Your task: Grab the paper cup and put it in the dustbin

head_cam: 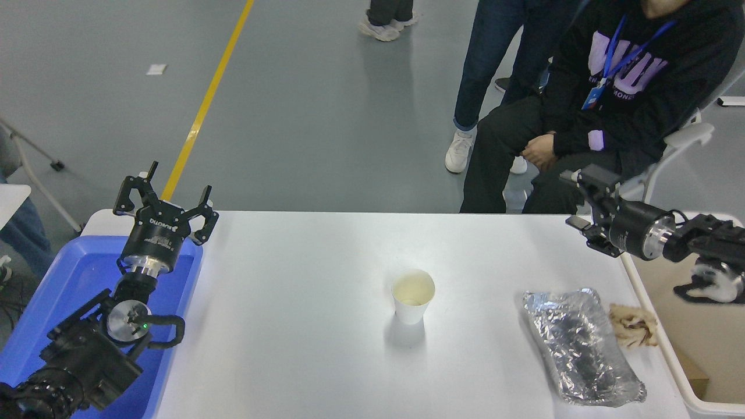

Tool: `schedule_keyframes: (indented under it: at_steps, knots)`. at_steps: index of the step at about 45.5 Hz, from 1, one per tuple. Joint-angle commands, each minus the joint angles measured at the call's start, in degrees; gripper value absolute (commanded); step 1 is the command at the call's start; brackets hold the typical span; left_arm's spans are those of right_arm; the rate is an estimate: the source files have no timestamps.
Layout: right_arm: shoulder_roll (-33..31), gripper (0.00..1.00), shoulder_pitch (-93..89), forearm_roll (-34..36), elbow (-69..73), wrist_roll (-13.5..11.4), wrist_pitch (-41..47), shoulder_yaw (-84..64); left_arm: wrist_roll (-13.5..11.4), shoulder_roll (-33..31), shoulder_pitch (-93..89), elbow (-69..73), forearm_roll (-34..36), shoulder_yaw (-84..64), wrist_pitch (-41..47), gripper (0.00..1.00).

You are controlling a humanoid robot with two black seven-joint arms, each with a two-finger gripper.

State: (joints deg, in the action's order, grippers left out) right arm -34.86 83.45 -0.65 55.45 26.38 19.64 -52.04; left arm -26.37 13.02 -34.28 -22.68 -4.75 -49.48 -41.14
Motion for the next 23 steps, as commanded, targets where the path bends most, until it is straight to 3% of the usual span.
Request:
schedule_keyframes:
  at_steps: [1, 10, 23]
  knots:
    - [9.1, 1.0, 25.77, 0.21, 11.07, -0.01, 9.44, -28.46, 0.0, -0.01, 0.0, 0.0, 0.0, 0.0, 0.0, 0.98]
    - [17.8, 1.0, 40.46, -1.19, 17.06, -0.36, 24.73, -31.28, 0.0, -0.01, 0.0, 0.0, 0.0, 0.0, 0.0, 0.98]
    - [25.19, 1.0, 52.33, -8.4, 19.6, -0.18, 25.36, -29.88, -0.09, 0.08, 0.0, 0.0, 0.0, 0.0, 0.0, 0.98]
